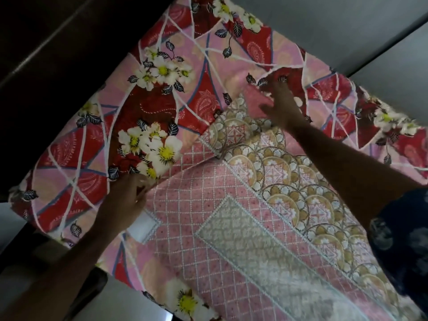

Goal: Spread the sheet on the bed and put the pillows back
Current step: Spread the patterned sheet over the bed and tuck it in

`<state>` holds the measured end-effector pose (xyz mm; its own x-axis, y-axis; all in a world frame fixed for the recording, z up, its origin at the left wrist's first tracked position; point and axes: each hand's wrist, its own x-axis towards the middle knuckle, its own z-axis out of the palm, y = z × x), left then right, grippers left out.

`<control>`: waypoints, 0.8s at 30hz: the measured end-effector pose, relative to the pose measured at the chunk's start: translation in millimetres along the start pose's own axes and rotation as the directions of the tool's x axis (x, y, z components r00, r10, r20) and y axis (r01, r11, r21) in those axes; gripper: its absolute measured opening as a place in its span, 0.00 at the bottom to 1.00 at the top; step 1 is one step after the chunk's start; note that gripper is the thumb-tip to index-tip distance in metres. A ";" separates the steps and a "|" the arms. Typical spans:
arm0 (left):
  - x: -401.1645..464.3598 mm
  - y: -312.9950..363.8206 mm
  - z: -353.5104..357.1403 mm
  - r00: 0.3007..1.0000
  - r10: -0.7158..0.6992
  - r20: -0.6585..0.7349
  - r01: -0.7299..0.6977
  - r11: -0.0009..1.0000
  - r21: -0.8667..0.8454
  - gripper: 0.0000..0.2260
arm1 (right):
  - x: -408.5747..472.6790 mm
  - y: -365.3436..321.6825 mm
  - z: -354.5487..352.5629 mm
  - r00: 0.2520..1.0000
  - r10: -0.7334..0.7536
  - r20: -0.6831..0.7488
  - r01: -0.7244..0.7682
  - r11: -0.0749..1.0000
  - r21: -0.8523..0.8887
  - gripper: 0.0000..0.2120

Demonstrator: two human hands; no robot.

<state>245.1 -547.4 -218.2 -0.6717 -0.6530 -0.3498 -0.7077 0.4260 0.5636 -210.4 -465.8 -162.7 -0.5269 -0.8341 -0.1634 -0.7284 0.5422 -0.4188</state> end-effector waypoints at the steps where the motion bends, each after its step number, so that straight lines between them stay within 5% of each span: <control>1: 0.6 7.3 1.3 0.994 0.089 -0.058 -0.086 0.995 0.053 0.15 | -11.1 -3.3 2.1 0.994 -0.057 0.093 0.057 0.998 -0.003 0.16; 4: 10.0 38.8 2.2 0.963 0.230 -0.138 -0.200 0.959 0.200 0.16 | -37.6 -15.5 14.4 0.869 -0.156 0.470 0.189 0.982 -0.024 0.15; 6: 22.6 60.7 8.4 0.960 0.257 -0.108 -0.236 0.956 0.175 0.15 | -45.8 -18.4 24.6 0.819 -0.181 0.544 0.272 0.958 -0.091 0.20; 12: 83.3 123.5 32.7 0.969 0.248 -0.011 -0.241 0.950 0.200 0.23 | -76.6 -21.6 46.1 0.909 -0.201 0.364 0.272 0.950 -0.155 0.20; 16: 110.8 150.0 49.8 0.981 0.186 0.053 -0.192 0.902 0.386 0.20 | -117.3 -13.8 57.3 0.905 -0.134 0.404 0.177 0.982 -0.072 0.25; 19: 116.2 151.9 54.1 0.987 0.141 -0.073 -0.113 0.946 0.304 0.06 | -120.6 -7.4 57.7 0.907 -0.136 0.398 0.170 0.984 -0.051 0.21; 21: 113.9 150.6 54.5 0.982 0.084 -0.166 -0.059 0.987 0.149 0.06 | -108.4 -9.7 52.1 0.946 -0.176 0.273 0.166 0.984 0.058 0.18; 24: 97.3 153.1 44.8 0.934 0.154 -0.322 -0.154 0.988 0.025 0.06 | -76.0 -21.1 38.5 0.926 -0.306 0.222 0.289 0.951 0.107 0.28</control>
<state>61.6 -517.6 -199.5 -0.6657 -0.7462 0.0012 -0.6008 0.5370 0.5922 -138.2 -417.7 -175.8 -0.1675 -0.9608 -0.2209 -0.7982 0.2637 -0.5416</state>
